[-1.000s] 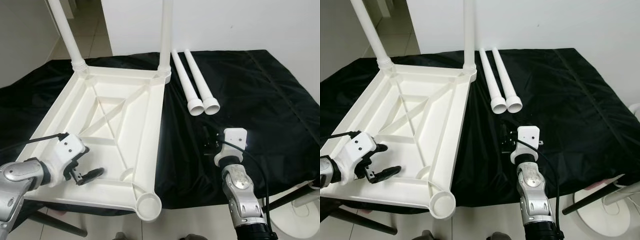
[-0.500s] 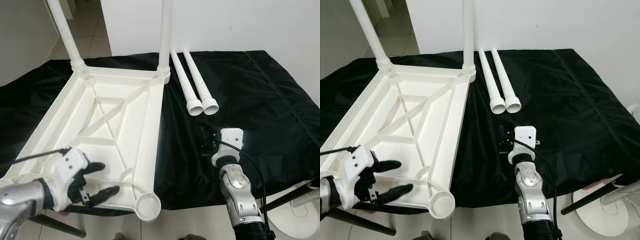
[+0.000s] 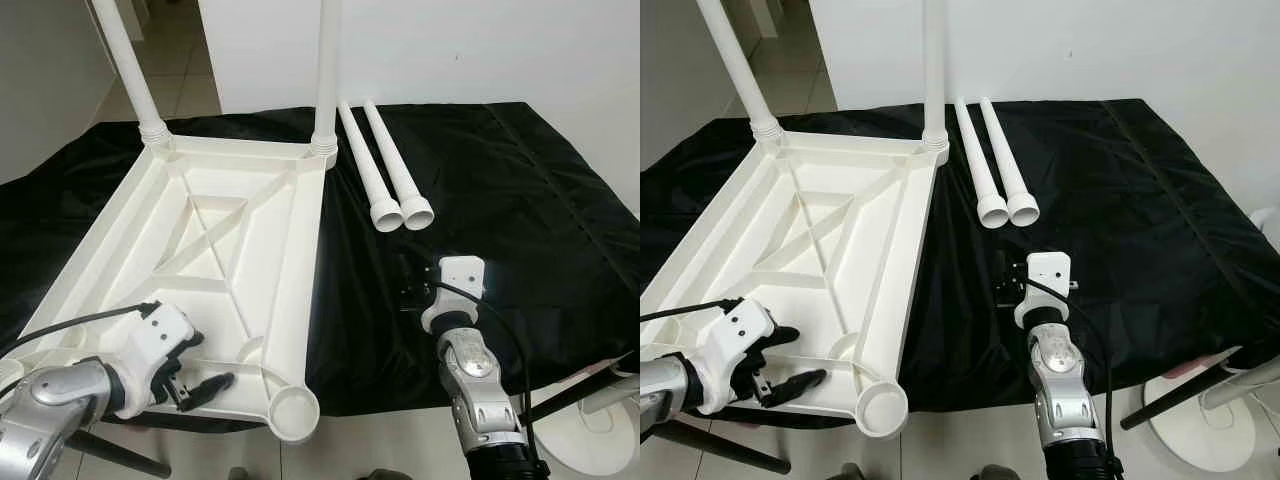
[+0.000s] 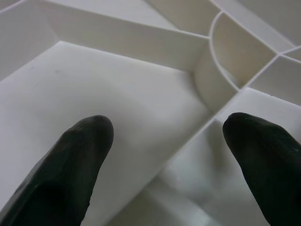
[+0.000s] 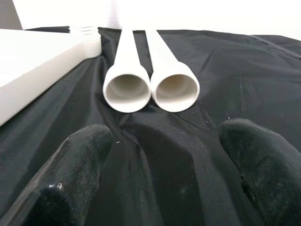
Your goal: Building children table
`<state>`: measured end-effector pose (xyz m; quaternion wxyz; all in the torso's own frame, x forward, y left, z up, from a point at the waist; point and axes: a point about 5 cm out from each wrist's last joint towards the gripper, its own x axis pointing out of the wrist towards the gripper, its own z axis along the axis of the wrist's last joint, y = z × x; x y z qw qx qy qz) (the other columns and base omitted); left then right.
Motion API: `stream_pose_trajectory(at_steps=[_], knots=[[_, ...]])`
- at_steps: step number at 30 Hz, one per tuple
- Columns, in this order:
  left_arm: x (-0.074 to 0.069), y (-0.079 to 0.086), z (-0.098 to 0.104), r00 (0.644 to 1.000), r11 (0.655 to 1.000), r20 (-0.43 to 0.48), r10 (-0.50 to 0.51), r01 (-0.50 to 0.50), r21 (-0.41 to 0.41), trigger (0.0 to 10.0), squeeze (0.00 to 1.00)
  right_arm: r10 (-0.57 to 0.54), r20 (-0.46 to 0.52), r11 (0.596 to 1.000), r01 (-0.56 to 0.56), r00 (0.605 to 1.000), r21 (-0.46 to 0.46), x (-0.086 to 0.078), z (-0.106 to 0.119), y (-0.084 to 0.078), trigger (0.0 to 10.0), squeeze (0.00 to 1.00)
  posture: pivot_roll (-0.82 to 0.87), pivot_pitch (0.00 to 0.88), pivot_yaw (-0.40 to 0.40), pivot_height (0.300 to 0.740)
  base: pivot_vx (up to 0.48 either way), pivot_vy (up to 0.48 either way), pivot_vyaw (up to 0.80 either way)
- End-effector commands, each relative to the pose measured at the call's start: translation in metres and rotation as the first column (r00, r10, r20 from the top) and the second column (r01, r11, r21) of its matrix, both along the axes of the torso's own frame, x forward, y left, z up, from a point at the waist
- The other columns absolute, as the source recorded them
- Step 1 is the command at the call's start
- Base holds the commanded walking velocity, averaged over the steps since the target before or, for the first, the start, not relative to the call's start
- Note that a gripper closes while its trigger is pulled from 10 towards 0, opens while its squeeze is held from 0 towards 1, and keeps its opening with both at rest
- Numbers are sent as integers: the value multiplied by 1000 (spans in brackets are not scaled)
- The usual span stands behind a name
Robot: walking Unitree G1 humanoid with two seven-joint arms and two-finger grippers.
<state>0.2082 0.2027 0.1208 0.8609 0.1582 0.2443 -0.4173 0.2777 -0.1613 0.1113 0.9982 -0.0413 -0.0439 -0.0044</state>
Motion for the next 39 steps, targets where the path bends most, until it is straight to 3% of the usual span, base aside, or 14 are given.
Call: stream_pose_trajectory(at_steps=[1, 9, 12, 16, 17, 18, 19, 21, 30, 33, 34, 36, 38, 39], knots=[[8, 4, 0, 996, 996, 23, 89, -89, 14, 10000, 0, 0, 1, 1000, 0, 1000, 2, 1, -1, 2, 10000, 0, -24, 19, 49, 740, 0, 0, 0], [12, 7, -2, 993, 992, 25, 112, -113, 48, 10000, 0, -3, 1, 1000, 3, 1000, 2, 0, -1, 2, 10000, 0, -26, 20, 49, 740, 0, 0, 0], [5, 10, -7, 998, 992, 15, 55, -57, 116, 10000, 0, -4, 0, 1000, 4, 1000, 1, 0, -1, 1, 10000, 0, -24, 21, 48, 740, 0, 0, 0], [4, 11, -7, 999, 991, 7, 44, -44, 125, 9686, 0, -3, 0, 1000, 3, 1000, 0, 0, -1, 1, 10000, 0, -24, 21, 48, 740, 0, 0, 0], [4, 13, -7, 999, 991, 6, 45, -45, 129, 5451, 0, -2, 0, 1000, 2, 1000, -1, 1, -1, 1, 10000, 0, -24, 21, 48, 740, 0, 0, 0], [5, 14, -7, 999, 989, 8, 51, -51, 137, 3255, 0, -1, 1, 1000, 1, 1000, -1, 1, 0, 1, 10000, 0, -24, 21, 48, 740, 0, 0, 0], [6, 15, -8, 998, 987, 10, 55, -56, 148, 4118, 0, -1, 2, 1000, 1, 1000, -2, 2, 0, 1, 10000, 0, -24, 21, 48, 740, 0, 0, 0], [7, 15, -10, 999, 981, 20, 32, -35, 189, 2039, 0, -1, 3, 1000, 1, 1000, -1, 2, 0, 1, 10000, 0, -23, 18, 43, 740, 0, 0, 0], [14, 13, -8, 998, 982, 45, 46, -54, 181, 3059, 0, -2, 3, 1000, 2, 1000, -1, 2, 0, 2, 10000, 0, -28, 18, 47, 740, 0, 0, 0], [17, 9, -8, 998, 983, 56, 40, -50, 175, 3961, 0, -6, 3, 1000, 6, 1000, -1, 2, 0, 1, 10000, 0, -30, 19, 49, 740, 0, 0, 0], [17, 7, -8, 998, 984, 59, 36, -46, 172, 4863, 0, -7, 3, 1000, 7, 1000, 0, 2, 0, 1, 10000, 0, -30, 19, 49, 740, 0, 0, 0], [18, 1, -7, 997, 986, 73, 14, -26, 163, 8118, 0, -8, 3, 1000, 8, 1000, 0, 2, 0, 1, 10000, 0, -30, 18, 51, 740, 0, 0, 0], [18, 1, -7, 997, 986, 73, 14, -26, 163, 8118, 0, -8, 3, 1000, 8, 1000, 0, 2, 0, 1, 10000, 0, -30, 18, 51, 740, 0, 0, 0], [19, -3, -7, 996, 988, 83, 10, -22, 152, 10000, 0, -9, 3, 1000, 9, 1000, 1, 2, 0, 2, 10000, 0, -30, 18, 51, 740, 0, 0, 0]])
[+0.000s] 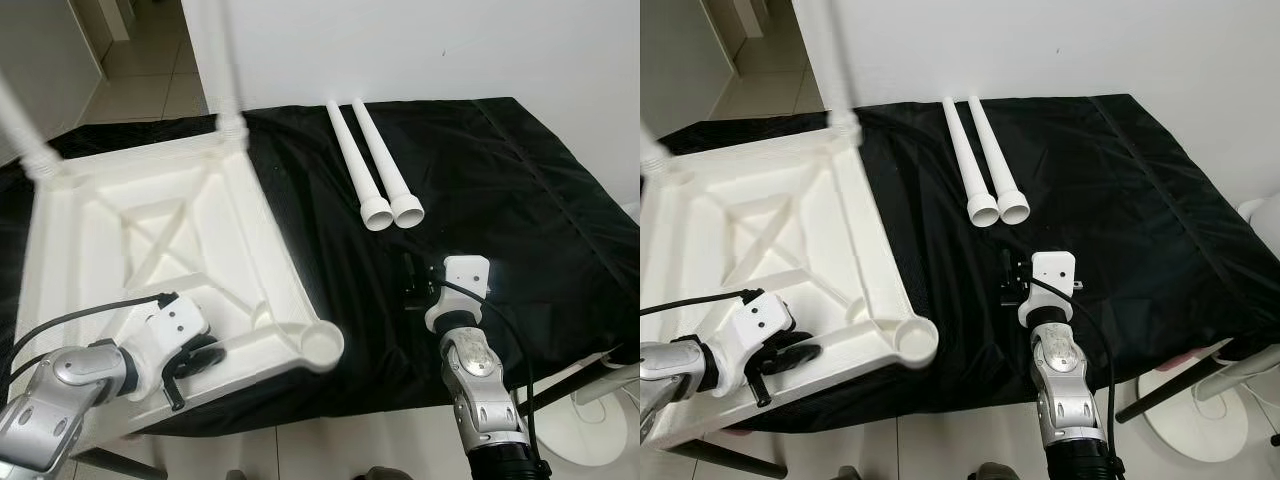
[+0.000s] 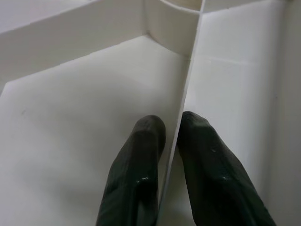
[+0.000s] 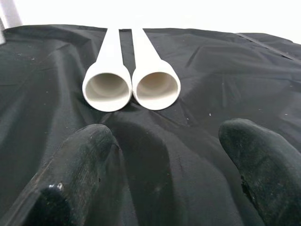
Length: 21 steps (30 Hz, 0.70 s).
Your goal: Building children table
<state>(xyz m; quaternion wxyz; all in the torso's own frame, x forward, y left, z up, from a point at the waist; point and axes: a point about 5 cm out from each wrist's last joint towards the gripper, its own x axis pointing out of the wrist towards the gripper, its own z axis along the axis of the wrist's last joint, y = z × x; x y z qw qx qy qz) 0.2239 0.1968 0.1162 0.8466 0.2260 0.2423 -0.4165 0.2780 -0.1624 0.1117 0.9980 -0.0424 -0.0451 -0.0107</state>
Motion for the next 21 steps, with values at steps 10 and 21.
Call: stream_pose_trajectory(at_steps=[10, 21], knots=[[5, -53, 2, 994, 989, 79, -81, 90, -116, 10000, 1000, -33, 6, 999, 33, 999, 12, 2, -1, 1, 10000, 0, -32, 15, 60, 740, 0, 0, 0], [23, -89, 10, 963, 977, 221, -153, 181, -111, 10000, 0, -78, 40, 990, 72, 996, 124, 6, 6, -8, 10000, 1000, -50, 13, 76, 740, 0, 0, 0]])
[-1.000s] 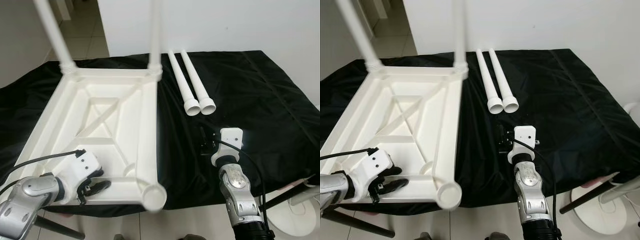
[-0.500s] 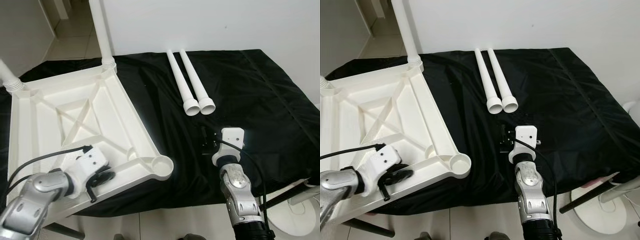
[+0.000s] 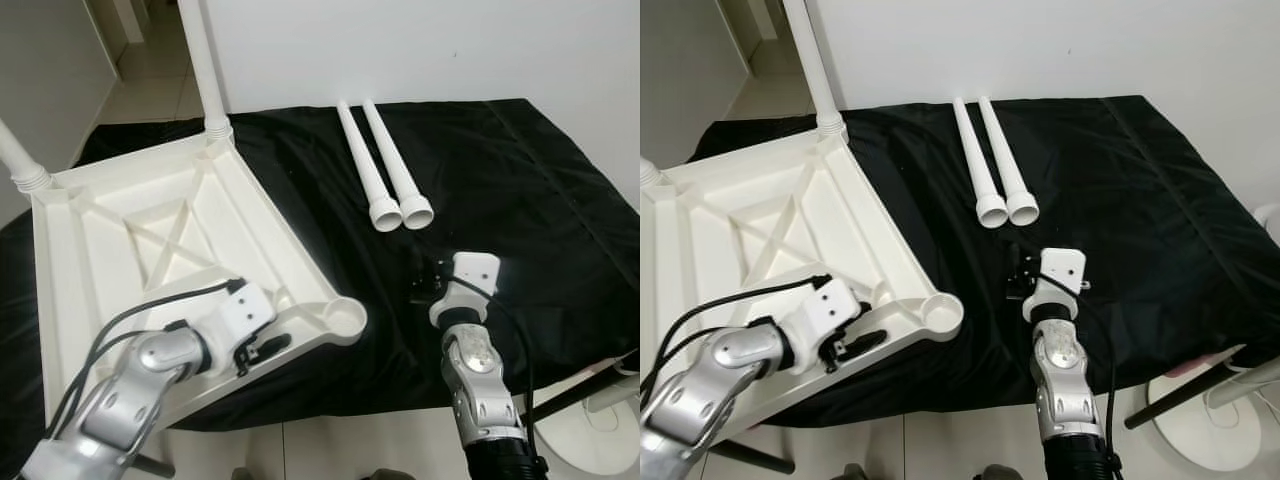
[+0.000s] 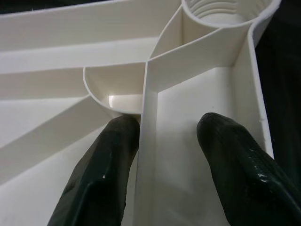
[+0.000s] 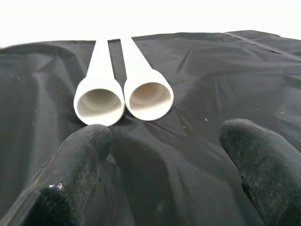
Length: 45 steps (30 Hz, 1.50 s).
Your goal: Building children table
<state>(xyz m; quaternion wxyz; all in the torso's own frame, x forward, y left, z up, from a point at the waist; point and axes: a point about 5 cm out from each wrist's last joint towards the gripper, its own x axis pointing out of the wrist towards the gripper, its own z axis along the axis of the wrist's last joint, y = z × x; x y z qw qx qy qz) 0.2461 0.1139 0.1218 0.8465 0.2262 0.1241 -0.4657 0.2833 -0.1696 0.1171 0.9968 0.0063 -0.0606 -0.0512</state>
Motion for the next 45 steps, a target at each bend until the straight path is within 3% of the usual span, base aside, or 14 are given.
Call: stream_pose_trajectory(at_steps=[1, 4, 10, 16, 17, 18, 25, 27, 30, 34, 36, 42, 45], knots=[[1, -6, 4, 999, 999, 36, -30, 31, -8, 10000, 0, 0, 10, 1000, 0, 1000, 22, 0, 1, 0, 10000, 1000, -50, 13, 76, 740, 0, 0, 0], [16, -16, 16, 991, 998, 131, 40, -33, -52, 10000, 0, -23, 41, 1000, 22, 999, 17, 3, 7, -6, 10000, 1000, -61, 15, 83, 740, 0, 0, 0], [32, -16, 27, 981, 988, 147, 130, -114, -108, 10000, 0, -52, 76, 999, 51, 996, 15, 7, 16, -13, 10000, 1000, -77, 14, 87, 740, 0, 0, 0], [40, -18, 47, 968, 982, 214, 134, -100, -162, 10000, 0, -66, 96, 997, 69, 993, -28, 13, 23, -20, 10000, 1000, -81, 6, 75, 740, 0, 0, 0], [42, -20, 49, 965, 978, 220, 143, -104, -180, 10000, 0, -64, 96, 997, 68, 993, -29, 15, 23, -20, 10000, 839, -79, 4, 71, 740, 0, 0, 0], [43, -22, 49, 963, 976, 224, 150, -107, -191, 10000, 0, -63, 96, 997, 66, 993, -29, 16, 24, -20, 10000, 43, -79, 4, 71, 740, 0, 0, 0], [52, -38, 57, 936, 950, 264, 233, -161, -267, 10000, 0, -51, 108, 998, 54, 993, -20, 28, 31, -18, 10000, 0, -72, 2, 50, 740, 0, 0, 0], [62, -42, 61, 910, 918, 248, 333, -253, -305, 10000, 0, -53, 124, 998, 57, 991, -28, 32, 37, -18, 10000, 0, -77, 6, 40, 740, 0, 0, 0], [69, -47, 63, 897, 899, 227, 379, -299, -319, 10000, 0, -60, 135, 997, 65, 989, -29, 36, 42, -19, 10000, 0, -77, 14, 39, 740, 0, 0, 0], [70, -49, 65, 898, 895, 220, 381, -299, -331, 10000, 0, -61, 139, 997, 66, 988, -31, 37, 43, -20, 10000, 0, -74, 18, 39, 740, 0, 0, 0], [73, -59, 77, 905, 889, 214, 368, -274, -368, 10000, 0, -62, 142, 997, 68, 988, -36, 40, 46, -24, 10000, 0, -69, 38, 34, 740, 0, 0, 0], [77, -66, 91, 913, 881, 209, 351, -246, -403, 10000, 0, -53, 140, 997, 61, 989, -53, 48, 53, -27, 10000, 0, -71, 80, 33, 740, 0, 0, 0], [73, -71, 98, 916, 871, 199, 349, -238, -431, 10000, 0, -31, 153, 997, 42, 988, -68, 50, 60, -29, 10000, 0, -68, 141, 33, 740, 0, 0, 0]])
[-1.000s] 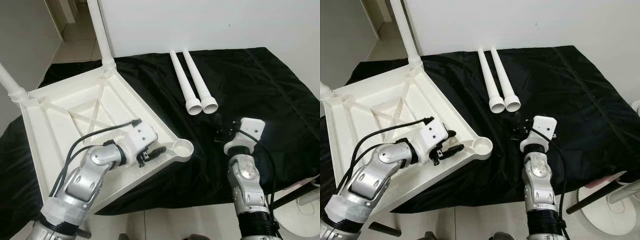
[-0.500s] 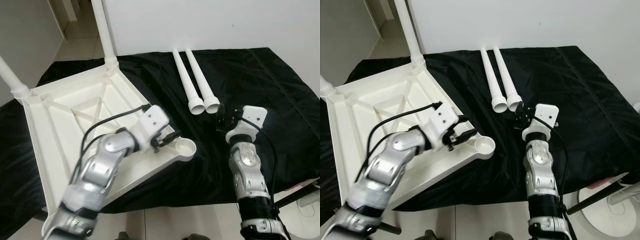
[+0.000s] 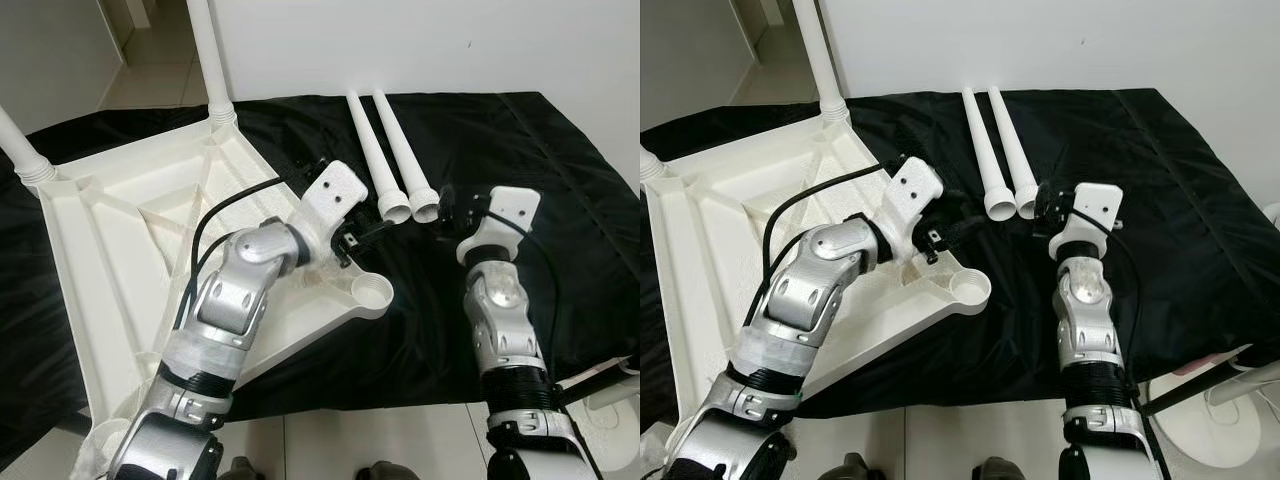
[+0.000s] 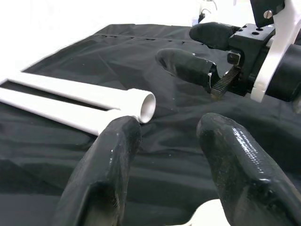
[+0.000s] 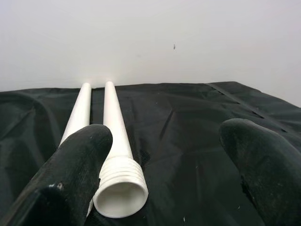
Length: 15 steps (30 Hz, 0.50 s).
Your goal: Building children table
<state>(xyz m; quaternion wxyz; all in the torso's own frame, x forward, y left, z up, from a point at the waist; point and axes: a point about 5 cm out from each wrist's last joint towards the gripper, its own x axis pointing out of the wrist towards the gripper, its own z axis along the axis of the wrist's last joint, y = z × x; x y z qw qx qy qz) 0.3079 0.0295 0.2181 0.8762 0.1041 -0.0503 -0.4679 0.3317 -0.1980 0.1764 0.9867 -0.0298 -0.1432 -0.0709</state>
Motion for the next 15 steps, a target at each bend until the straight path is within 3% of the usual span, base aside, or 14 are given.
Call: stream_pose_trajectory(at_steps=[1, 7, 15], knots=[[11, 12, 5, 941, 940, 23, 337, -334, -68, 10000, 0, 18, -6, 1000, -18, 1000, 0, 4, 4, -1, 10000, 0, -65, 165, 32, 740, 0, 0, 0], [13, 13, 16, 934, 932, 43, 355, -351, -89, 10000, 0, 44, 12, 999, -44, 999, -16, 13, 17, -2, 10000, 0, -56, 243, 23, 740, 0, 0, 0], [21, 27, 35, 906, 906, 73, 417, -408, -111, 10000, 0, 103, 38, 994, -102, 994, -29, 33, 41, 5, 10000, 0, -9, 361, 16, 740, 0, 0, 0]])
